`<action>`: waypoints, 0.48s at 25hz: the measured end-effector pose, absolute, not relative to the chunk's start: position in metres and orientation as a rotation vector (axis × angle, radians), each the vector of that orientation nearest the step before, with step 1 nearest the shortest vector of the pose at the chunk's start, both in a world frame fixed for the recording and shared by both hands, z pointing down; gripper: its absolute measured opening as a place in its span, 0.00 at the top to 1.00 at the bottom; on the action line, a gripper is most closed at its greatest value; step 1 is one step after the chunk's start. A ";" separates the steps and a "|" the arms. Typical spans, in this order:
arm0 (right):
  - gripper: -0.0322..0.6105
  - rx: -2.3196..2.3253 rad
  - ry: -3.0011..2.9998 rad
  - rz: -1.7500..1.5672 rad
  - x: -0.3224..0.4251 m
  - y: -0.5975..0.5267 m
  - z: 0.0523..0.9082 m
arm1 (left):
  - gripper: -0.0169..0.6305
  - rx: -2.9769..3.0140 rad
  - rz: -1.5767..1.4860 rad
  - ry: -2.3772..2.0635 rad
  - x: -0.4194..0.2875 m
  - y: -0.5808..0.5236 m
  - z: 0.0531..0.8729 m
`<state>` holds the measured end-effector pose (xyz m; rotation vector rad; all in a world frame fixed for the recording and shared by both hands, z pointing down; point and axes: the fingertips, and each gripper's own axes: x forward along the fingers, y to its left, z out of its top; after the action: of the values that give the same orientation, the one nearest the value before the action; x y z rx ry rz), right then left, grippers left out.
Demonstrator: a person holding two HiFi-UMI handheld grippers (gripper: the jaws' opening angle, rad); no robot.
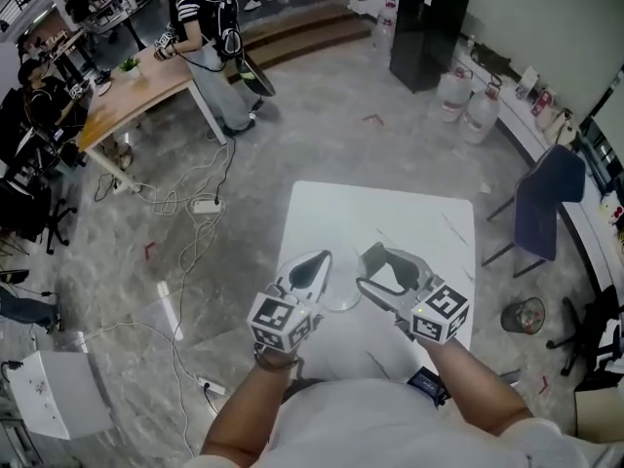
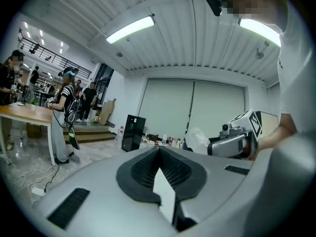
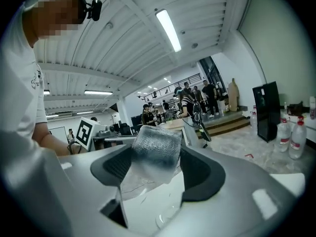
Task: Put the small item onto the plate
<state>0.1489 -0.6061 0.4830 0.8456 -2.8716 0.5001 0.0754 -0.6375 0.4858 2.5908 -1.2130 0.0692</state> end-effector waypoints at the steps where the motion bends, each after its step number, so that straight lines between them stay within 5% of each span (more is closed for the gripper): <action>1: 0.49 0.834 -2.855 0.512 0.145 -0.610 0.495 | 0.96 2.583 0.075 -1.213 0.073 -0.642 0.494; 12: 0.49 0.754 -2.628 0.629 0.099 -0.644 0.627 | 0.96 2.528 0.147 -1.214 0.030 -0.683 0.577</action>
<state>0.0988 -0.6440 0.6267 0.7540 -2.6283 0.6285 0.0304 -0.6830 0.5772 2.5283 -1.2137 0.1466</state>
